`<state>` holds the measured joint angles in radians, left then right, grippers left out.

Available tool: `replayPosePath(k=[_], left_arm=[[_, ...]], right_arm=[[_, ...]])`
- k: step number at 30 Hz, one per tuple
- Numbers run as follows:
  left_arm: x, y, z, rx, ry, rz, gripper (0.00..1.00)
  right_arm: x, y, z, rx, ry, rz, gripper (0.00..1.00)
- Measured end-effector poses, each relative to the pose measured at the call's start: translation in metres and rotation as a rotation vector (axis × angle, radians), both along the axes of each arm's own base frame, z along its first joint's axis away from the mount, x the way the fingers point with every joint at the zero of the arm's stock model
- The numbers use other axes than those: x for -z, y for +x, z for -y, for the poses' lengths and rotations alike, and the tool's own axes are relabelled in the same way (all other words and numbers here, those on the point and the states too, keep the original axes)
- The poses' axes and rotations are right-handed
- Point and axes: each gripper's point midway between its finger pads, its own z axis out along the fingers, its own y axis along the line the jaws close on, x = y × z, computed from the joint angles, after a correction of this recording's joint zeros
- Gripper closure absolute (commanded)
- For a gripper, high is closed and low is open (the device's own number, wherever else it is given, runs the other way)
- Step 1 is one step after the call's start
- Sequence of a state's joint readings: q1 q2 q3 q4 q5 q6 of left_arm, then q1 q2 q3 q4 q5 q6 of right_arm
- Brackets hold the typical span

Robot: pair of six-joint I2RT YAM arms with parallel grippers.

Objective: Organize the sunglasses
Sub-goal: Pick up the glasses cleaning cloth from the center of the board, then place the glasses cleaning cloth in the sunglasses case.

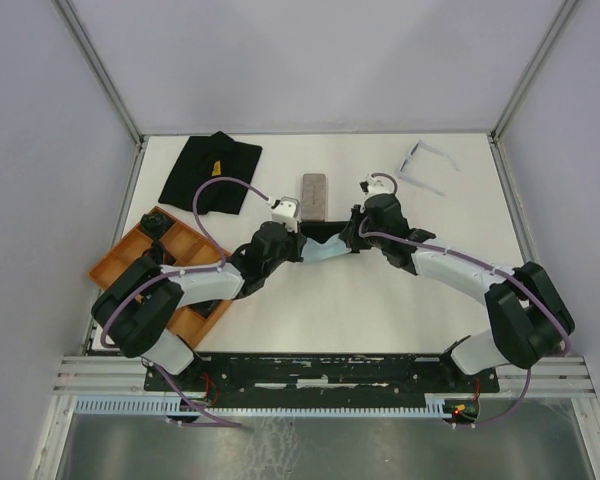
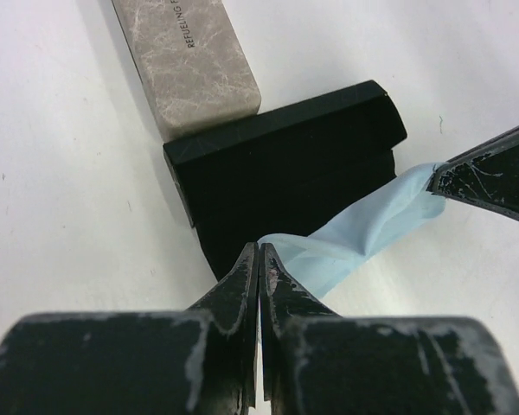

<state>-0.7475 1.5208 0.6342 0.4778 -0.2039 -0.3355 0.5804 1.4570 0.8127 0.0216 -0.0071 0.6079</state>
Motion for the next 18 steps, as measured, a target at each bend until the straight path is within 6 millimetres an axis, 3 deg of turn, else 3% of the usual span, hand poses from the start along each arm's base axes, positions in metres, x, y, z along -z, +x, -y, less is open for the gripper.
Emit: replayPosePath(k=[5,18], left_arm=[[0.008,0.014,0.006,-0.012,0.014,-0.015,0.97],[0.032,0.031,0.010,-0.029,0.049,-0.055,0.97]], right_arm=[[-0.002,0.014,0.001,0.020,-0.032,0.002,1.00],[0.036,0.016,0.018,0.062,-0.128,-0.097,1.00]])
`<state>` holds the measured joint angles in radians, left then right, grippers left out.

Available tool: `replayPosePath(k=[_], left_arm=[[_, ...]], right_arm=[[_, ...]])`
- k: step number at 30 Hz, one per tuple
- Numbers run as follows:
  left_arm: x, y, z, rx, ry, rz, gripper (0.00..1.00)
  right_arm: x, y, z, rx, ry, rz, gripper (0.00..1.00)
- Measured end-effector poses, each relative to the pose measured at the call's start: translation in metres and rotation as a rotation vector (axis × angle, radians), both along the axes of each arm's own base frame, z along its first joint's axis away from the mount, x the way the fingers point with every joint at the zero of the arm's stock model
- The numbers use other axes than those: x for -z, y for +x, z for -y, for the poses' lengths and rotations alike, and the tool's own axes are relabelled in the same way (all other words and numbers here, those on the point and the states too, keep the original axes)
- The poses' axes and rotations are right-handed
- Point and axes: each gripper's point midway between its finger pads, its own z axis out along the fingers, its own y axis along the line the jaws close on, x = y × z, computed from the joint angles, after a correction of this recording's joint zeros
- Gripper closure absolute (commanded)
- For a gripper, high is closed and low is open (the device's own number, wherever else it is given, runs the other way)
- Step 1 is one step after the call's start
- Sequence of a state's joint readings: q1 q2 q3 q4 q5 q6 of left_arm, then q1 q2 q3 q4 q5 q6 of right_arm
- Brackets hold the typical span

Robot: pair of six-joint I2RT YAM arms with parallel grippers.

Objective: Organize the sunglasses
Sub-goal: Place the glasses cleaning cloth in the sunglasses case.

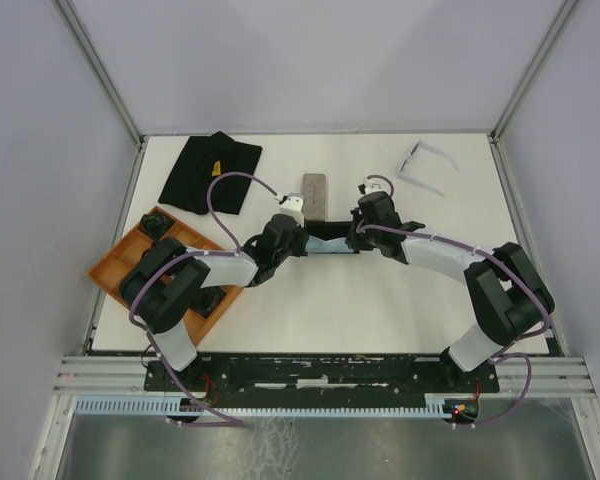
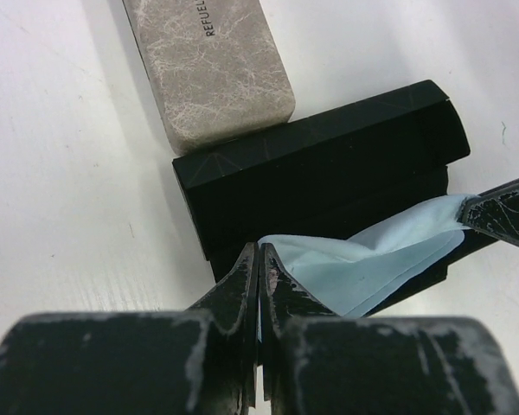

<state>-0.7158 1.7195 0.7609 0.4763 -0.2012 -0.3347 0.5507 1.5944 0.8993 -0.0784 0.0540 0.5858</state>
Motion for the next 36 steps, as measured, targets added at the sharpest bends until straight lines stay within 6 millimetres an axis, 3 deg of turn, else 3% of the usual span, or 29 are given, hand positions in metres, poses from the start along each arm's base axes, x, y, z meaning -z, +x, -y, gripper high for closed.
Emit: replayPosePath(k=[13,36], left_arm=[[0.012,0.011,0.005,-0.002,0.009,-0.002,0.97],[0.017,0.020,0.002,-0.017,0.020,0.011,0.97]], right_arm=[[0.022,0.009,0.011,0.041,-0.039,-0.039,1.00],[0.027,0.029,0.012,0.077,-0.031,0.000,1.00]])
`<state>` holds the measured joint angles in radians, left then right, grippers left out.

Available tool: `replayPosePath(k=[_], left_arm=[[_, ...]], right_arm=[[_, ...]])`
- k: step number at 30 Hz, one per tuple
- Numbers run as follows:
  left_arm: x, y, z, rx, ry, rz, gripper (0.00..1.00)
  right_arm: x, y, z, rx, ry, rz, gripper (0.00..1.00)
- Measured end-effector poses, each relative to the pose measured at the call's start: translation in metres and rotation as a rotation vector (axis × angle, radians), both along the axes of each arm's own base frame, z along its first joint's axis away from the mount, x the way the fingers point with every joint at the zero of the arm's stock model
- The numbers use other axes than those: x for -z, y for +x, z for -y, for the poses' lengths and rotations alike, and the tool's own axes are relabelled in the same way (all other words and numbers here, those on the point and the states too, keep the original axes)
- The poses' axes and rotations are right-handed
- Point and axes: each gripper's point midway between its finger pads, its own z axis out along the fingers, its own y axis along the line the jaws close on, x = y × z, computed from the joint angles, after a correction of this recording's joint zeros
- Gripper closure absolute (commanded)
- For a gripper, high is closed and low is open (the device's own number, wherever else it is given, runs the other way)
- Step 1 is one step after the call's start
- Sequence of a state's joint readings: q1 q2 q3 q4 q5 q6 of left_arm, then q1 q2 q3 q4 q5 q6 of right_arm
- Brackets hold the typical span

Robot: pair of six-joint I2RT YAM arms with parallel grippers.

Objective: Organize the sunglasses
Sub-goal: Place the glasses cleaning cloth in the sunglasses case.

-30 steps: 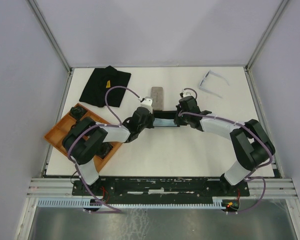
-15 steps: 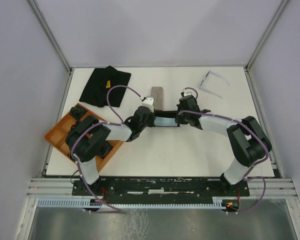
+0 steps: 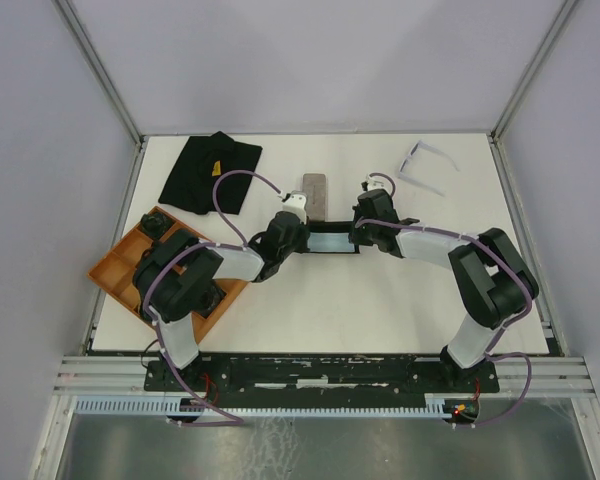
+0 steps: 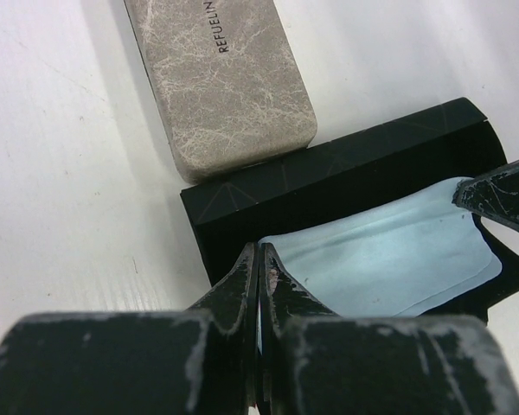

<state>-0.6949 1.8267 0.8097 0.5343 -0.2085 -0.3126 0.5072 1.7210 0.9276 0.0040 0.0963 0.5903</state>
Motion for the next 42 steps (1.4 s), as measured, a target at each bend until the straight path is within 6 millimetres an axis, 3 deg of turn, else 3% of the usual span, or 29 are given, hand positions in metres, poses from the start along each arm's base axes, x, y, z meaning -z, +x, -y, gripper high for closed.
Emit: replayPosePath(k=[31,42], left_arm=[[-0.004,0.015,0.002,-0.015,-0.011,0.012,0.97],[0.006,0.017,0.003,-0.015,-0.003,-0.003,0.97]], right_arm=[[0.000,0.018,0.003,0.045,-0.004,0.027,1.00],[-0.001,0.021,0.003,0.051,-0.008,0.031,1.00]])
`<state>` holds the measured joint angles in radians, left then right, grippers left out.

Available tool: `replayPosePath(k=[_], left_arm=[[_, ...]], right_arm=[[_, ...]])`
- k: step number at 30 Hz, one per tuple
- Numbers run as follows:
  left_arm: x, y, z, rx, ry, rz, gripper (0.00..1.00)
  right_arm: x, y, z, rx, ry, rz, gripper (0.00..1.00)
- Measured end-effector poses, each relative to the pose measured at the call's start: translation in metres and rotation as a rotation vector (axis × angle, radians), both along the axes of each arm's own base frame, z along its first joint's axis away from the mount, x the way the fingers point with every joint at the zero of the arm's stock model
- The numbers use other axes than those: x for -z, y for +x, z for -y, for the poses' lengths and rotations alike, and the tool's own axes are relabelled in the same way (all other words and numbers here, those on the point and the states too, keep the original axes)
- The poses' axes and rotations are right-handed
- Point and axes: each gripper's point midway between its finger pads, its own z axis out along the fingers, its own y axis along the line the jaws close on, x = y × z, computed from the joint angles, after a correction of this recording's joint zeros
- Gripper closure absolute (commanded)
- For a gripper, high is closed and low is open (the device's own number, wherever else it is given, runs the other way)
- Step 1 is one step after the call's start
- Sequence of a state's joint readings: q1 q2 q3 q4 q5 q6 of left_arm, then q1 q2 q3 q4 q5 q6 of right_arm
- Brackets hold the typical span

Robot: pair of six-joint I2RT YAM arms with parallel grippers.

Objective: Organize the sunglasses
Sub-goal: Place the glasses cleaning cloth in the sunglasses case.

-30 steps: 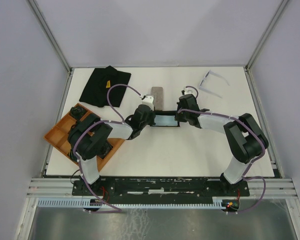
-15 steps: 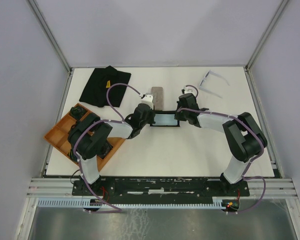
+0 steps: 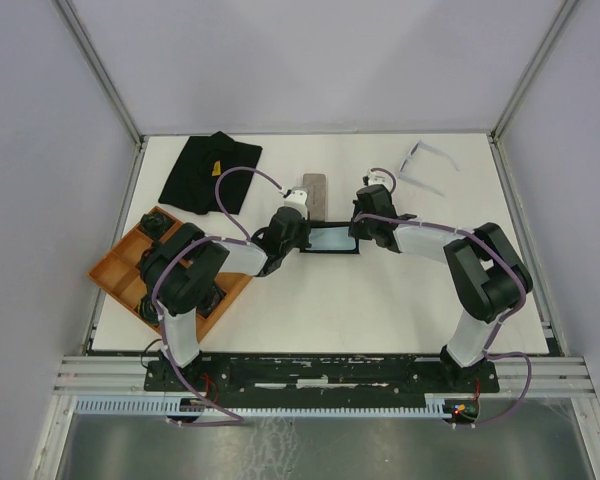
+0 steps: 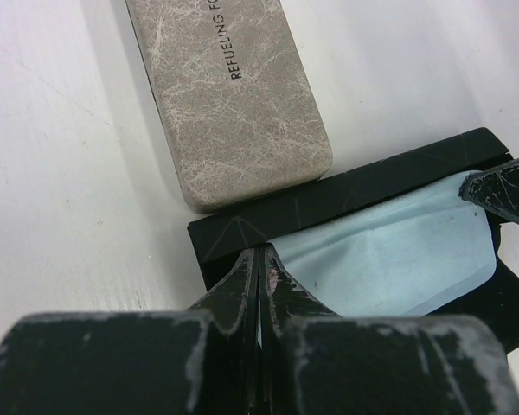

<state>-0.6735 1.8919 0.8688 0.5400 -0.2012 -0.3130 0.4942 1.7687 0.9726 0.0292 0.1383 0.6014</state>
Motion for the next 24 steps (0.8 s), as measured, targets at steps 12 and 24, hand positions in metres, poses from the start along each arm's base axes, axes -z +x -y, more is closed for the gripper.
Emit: replayPosePath(k=[12,24], left_arm=[[0.0017,0.0027,-0.0004,-0.003,0.000,-0.001,0.97],[0.0003,0.0032,0.0014,0.002,-0.007,0.002,0.80]], right_arm=[[0.0047,0.0015,0.0012,0.004,-0.005,-0.010,0.98],[0.0076,0.0024,0.0006,0.001,-0.009,-0.014,0.71]])
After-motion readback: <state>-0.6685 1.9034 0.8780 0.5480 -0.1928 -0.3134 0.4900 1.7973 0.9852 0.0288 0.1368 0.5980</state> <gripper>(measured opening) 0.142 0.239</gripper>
